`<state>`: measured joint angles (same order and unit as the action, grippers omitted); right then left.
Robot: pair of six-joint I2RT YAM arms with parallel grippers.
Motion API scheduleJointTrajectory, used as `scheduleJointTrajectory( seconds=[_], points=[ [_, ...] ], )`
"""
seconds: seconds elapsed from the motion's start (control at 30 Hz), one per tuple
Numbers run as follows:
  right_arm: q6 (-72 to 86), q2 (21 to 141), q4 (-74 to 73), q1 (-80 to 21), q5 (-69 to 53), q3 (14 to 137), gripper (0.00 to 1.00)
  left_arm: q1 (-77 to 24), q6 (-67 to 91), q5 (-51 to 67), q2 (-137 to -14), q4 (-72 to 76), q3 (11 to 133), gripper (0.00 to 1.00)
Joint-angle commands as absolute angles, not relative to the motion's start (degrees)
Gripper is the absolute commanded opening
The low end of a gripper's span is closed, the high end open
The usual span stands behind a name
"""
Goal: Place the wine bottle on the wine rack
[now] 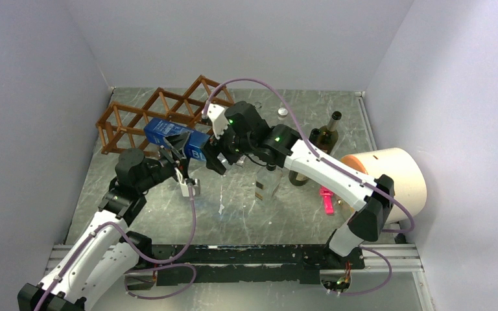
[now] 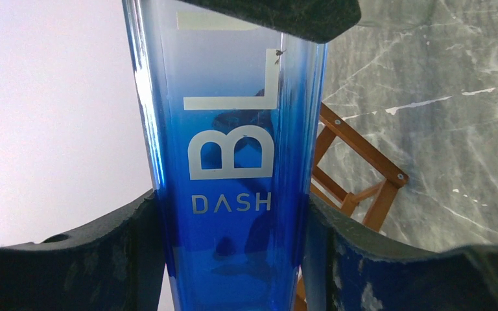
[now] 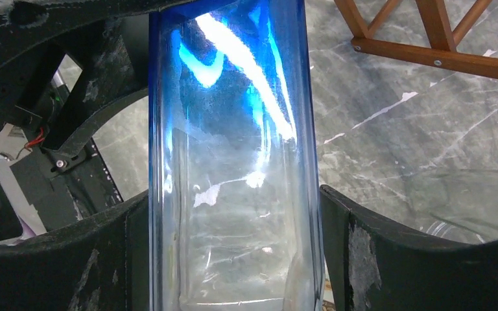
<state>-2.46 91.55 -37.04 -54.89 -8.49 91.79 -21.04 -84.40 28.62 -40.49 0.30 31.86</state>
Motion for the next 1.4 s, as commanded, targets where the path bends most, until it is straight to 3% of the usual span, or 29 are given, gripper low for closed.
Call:
scheduleJointTrajectory(
  seconds=[0.0,0.13,0.2,0.27,0.33,0.43,0.47,0.5,0.57,1.03,1.2,1.37],
  points=[
    [-2.61,92.52,-36.96,-56.43,-6.07,91.76,0.81,-21.18,-83.43,29.99,-38.57,13.56,34.47,0.07],
    [-1.66,91.93,-34.79,-56.49,-5.29,90.99,0.56,-21.18,-82.25,30.46,-38.39,13.27,34.44,0.07],
    [-1.3,91.57,-33.63,-56.45,-5.29,90.54,0.39,-21.18,-81.8,30.74,-38.26,13.06,34.45,0.07],
    [-0.9,91.08,-32.68,-56.44,-5.1,90.24,0.14,-21.16,-81.78,31.08,-38.17,12.76,34.39,0.07],
    [-0.41,90.43,-31.71,-56.54,-4.39,89.85,0.0,-21.18,-81.46,31.39,-38.02,12.95,34.08,0.14],
    [0.81,88.99,-29.6,-56.43,-2.15,88.67,0.0,-21.18,-81.09,32.0,-37.9,13.02,33.22,0.42],
    [1.39,88.36,-28.67,-56.49,-1.26,88.22,0.0,-21.18,-81.16,32.15,-38.0,12.89,32.96,0.62],
    [1.93,87.48,-27.64,-56.45,-0.23,87.68,0.0,-21.18,-81.61,31.98,-38.21,12.5,32.74,0.99],
    [3.31,85.63,-25.63,-56.46,2.48,86.67,0.0,-21.18,-81.98,31.35,-38.8,11.32,32.76,0.94],
    [8.29,78.23,-22.13,-56.33,13.89,82.67,0.0,-21.18,-77.14,32.42,-38.67,10.42,33.24,0.94],
    [8.61,78.77,-22.96,-56.35,12.81,82.76,0.0,-21.01,-56.46,31.05,-37.27,20.28,33.22,0.94],
    [8.79,79.75,-24.14,-56.37,12.22,83.84,0.0,-20.9,-24.44,9.11,-38.73,31.33,36.68,0.94]
  ],
)
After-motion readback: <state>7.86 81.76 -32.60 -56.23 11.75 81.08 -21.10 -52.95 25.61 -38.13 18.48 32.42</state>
